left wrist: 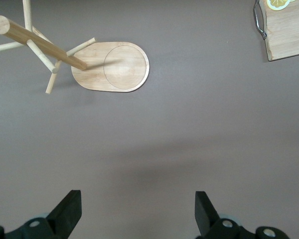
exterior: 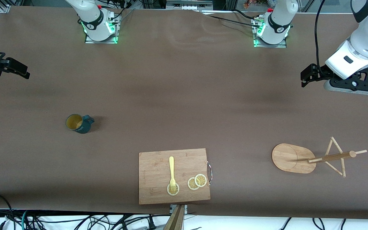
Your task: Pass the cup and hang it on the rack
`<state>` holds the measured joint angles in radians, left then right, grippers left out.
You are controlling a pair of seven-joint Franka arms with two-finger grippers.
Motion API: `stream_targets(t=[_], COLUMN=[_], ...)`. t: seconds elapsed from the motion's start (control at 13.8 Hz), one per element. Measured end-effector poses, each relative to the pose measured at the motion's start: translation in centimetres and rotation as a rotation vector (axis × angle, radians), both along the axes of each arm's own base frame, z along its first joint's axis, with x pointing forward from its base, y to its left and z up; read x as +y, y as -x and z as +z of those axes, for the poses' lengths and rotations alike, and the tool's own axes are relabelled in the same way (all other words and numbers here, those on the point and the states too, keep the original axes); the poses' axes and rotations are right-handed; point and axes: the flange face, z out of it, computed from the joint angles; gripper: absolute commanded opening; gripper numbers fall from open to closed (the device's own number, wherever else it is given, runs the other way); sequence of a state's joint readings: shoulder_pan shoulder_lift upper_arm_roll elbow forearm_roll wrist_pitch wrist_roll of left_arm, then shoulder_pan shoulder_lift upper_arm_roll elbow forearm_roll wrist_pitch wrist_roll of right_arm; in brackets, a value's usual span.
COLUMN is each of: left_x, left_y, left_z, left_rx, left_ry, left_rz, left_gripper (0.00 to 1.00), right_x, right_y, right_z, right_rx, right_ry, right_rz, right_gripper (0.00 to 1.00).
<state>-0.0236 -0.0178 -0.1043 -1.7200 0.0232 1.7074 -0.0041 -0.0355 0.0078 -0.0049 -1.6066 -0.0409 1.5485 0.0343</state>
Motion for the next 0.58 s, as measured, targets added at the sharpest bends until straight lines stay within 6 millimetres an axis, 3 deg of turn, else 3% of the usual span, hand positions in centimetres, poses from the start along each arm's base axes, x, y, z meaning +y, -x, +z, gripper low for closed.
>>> stream_targets(t=[0.58], left_x=[0.00], left_y=[0.00], left_z=[0.00], left_rx=[0.000], left_ry=[0.000], left_rz=[0.000], left_gripper=[1.00], right_x=[-0.03], right_y=[-0.72], right_z=[0.44], right_rx=[-0.012], right_ry=[0.001], right_rz=[0.004], right_gripper=[1.00])
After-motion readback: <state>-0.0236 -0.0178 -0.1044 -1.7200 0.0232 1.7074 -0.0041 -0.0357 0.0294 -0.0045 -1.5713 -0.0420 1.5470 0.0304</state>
